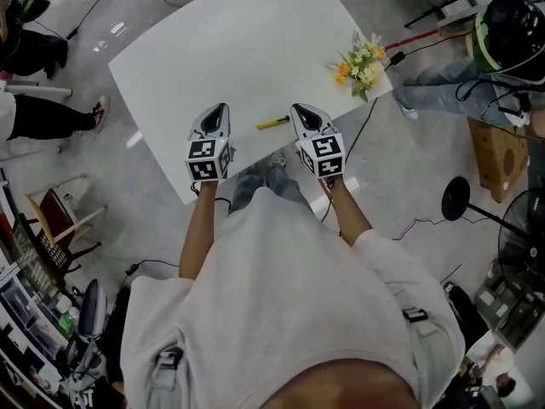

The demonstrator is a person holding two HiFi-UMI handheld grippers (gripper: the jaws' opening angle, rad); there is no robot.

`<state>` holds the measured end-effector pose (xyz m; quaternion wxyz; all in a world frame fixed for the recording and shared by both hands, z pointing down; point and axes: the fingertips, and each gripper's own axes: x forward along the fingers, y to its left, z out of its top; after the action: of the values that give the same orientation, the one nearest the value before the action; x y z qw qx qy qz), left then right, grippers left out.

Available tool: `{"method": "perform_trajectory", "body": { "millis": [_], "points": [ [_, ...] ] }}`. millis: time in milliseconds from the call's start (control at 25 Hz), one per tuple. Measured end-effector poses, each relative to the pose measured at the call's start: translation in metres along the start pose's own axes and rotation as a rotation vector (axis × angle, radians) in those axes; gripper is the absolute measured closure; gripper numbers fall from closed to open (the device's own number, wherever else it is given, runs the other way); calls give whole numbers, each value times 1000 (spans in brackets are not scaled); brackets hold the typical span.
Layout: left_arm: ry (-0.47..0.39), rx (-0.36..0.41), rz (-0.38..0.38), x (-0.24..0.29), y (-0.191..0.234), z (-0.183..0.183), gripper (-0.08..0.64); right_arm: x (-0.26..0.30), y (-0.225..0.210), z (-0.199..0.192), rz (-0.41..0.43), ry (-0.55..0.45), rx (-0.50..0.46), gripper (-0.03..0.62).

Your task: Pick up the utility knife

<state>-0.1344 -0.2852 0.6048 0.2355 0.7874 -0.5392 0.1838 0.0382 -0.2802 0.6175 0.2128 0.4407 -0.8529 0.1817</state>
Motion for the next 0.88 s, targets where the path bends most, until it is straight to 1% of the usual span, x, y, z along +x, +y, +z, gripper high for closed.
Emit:
{"method": "perform_trajectory", "body": {
  "millis": [400,520,640,720,800,880],
  "points": [
    [41,-31,-23,1,-6,-30,540,-1,13,-39,8,73,22,560],
    [52,-39,-27,0,-5,-36,540,0,18,-48,14,100,5,560],
    [58,-41,-31,1,-5,-40,540,2,22,-54,25,133,-59,560],
    [61,-40,-33,2,-6,-41,540,4,27,-57,50,162,-122,560],
    [62,-43,-34,3,-7,-42,540,5,31,-65,80,202,-219,560],
    [63,-44,-37,4,-9,-42,540,7,33,-72,109,238,-337,560]
  ]
}}
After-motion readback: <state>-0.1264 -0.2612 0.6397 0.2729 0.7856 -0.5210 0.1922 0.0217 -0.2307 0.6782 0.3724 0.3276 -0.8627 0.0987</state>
